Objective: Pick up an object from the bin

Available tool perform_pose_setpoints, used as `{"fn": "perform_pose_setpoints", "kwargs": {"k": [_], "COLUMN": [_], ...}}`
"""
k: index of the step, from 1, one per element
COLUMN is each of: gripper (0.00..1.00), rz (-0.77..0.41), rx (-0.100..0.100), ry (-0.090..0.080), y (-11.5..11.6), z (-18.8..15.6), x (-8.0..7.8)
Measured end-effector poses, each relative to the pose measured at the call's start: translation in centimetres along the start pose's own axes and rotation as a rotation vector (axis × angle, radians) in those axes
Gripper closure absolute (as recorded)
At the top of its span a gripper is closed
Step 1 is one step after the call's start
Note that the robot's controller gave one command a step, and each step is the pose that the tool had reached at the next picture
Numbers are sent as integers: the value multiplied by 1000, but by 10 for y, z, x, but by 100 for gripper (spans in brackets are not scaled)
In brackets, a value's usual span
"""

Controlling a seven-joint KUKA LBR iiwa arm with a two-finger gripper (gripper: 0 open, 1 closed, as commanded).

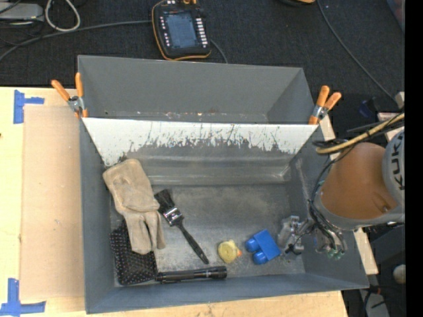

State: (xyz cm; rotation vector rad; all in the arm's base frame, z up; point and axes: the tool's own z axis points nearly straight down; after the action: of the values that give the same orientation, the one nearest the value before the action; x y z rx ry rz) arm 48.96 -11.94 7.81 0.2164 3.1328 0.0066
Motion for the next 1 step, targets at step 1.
{"fn": "perform_pose_setpoints", "kwargs": {"k": [1], "gripper": [100], "rz": [0], "rx": [0], "ry": [0], "y": [0], "z": [0], "x": [0]}}
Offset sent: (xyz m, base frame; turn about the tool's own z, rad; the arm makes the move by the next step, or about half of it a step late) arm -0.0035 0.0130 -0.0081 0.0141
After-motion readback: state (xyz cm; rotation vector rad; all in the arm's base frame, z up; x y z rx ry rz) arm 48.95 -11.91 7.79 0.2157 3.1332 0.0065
